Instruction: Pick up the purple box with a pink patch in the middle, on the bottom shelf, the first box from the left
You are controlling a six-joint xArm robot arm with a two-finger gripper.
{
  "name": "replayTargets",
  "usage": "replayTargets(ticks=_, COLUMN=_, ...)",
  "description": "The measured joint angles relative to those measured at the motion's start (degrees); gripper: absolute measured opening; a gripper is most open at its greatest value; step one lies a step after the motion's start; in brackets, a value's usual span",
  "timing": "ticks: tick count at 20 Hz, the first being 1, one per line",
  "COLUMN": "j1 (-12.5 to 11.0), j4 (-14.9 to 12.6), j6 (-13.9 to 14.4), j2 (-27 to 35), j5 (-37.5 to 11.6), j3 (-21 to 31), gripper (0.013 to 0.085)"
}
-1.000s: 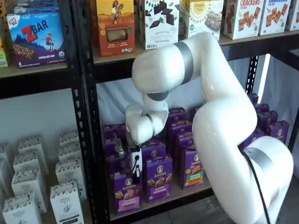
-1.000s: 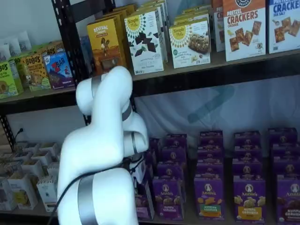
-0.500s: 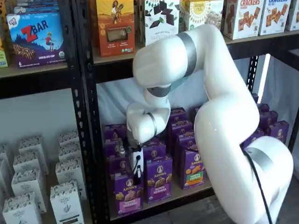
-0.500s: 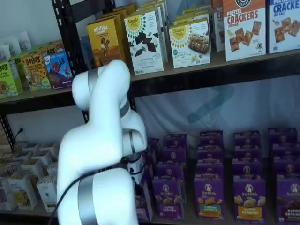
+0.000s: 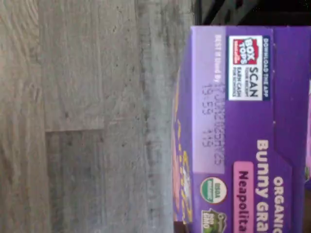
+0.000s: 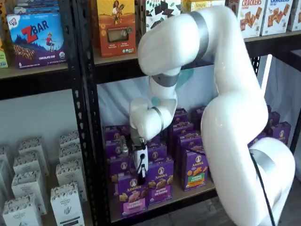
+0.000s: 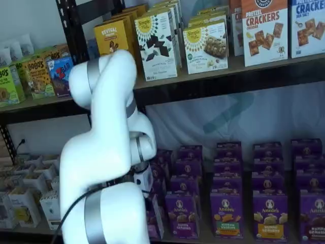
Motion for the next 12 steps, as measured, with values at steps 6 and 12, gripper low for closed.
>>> replayTargets(ticks=6, j1=0.25, j4=-2.93, j6=2.93, j2=-9.85, j5=0.72, j3=8.86, gripper=0.033)
replayTargets(ticks=12, j1=1.49, j4=-3.08, j6=4.03, j2=-22.62, j5=7.22, j3=15.86, gripper=0.033)
